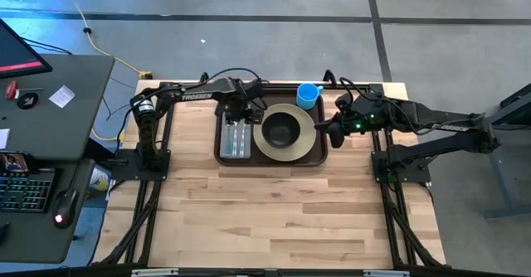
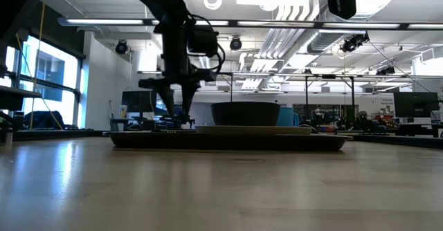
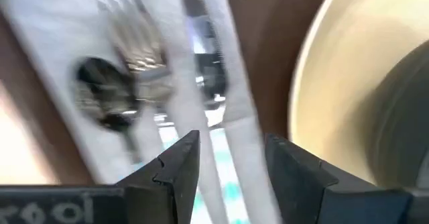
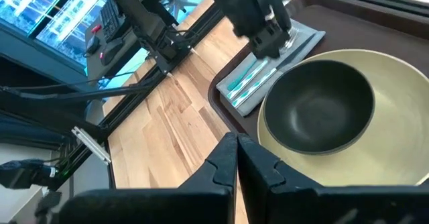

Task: Set up tray
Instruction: Return to Home Position

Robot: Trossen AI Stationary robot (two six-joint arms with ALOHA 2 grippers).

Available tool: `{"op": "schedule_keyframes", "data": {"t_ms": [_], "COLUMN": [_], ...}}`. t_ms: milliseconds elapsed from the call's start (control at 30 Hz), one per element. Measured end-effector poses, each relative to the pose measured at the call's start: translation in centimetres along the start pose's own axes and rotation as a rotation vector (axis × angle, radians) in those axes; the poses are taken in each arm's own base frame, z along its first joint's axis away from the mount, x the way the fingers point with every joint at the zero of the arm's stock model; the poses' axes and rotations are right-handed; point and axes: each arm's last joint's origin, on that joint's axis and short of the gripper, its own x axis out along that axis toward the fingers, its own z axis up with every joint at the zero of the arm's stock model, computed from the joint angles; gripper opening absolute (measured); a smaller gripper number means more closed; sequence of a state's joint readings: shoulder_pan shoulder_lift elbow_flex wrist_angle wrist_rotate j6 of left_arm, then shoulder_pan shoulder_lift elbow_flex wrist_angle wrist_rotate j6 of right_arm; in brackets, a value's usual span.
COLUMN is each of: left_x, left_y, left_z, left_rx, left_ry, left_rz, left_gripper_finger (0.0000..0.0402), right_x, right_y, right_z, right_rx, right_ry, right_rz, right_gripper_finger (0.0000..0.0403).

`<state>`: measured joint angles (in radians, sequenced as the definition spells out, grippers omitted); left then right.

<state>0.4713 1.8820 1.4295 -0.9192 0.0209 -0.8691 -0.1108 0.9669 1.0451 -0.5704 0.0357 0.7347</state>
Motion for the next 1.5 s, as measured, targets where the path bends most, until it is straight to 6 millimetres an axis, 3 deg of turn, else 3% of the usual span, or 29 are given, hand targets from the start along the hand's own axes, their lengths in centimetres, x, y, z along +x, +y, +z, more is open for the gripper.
{"op": "schedule_keyframes", "data": {"t_ms": [300,567,733,967,1067,1200,1367,1500], "left_x": [-4.2,-8.7,-13.4,-19.2,-19.3,-17.6,-16.0,-15.4], "left_y": [-0.5,-1.6,-1.8,-2.4,-2.7,-1.8,0.7,3.6], "left_z": [1.0,1.1,-0.6,-4.3,-6.0,-7.9,-9.9,-11.5], "left_rx": [0.219,0.426,0.521,0.629,0.681,0.672,0.631,0.587], "left_ry": [-0.100,-0.241,-0.372,-0.607,-0.629,-0.574,-0.531,-0.552], "left_rz": [0.154,0.073,-0.085,-0.382,-0.543,-0.674,-0.807,-0.926], "left_gripper_finger": [0.0202,0.0202,0.0192,0.0146,0.0122,0.0082,0.0024,0.0021], "right_x": [0.0,-1.0,-3.5,-8.1,-9.2,-9.3,-8.1,-7.6], "right_y": [-0.2,-0.2,-0.3,-1.2,-2.1,-4.1,-6.7,-8.5], "right_z": [-0.3,-0.2,0.0,-0.3,-1.2,-3.3,-6.4,-8.5], "right_rx": [-0.004,-0.020,-0.075,-0.087,-0.037,0.068,0.211,0.301], "right_ry": [0.041,0.017,-0.083,-0.230,-0.221,-0.233,-0.271,-0.308], "right_rz": [-0.009,0.013,0.027,0.005,-0.013,0.005,0.090,0.165], "right_gripper_finger": [0.0003,0.0002,0.0002,0.0001,0.0000,0.0000,0.0000,0.0000]}}
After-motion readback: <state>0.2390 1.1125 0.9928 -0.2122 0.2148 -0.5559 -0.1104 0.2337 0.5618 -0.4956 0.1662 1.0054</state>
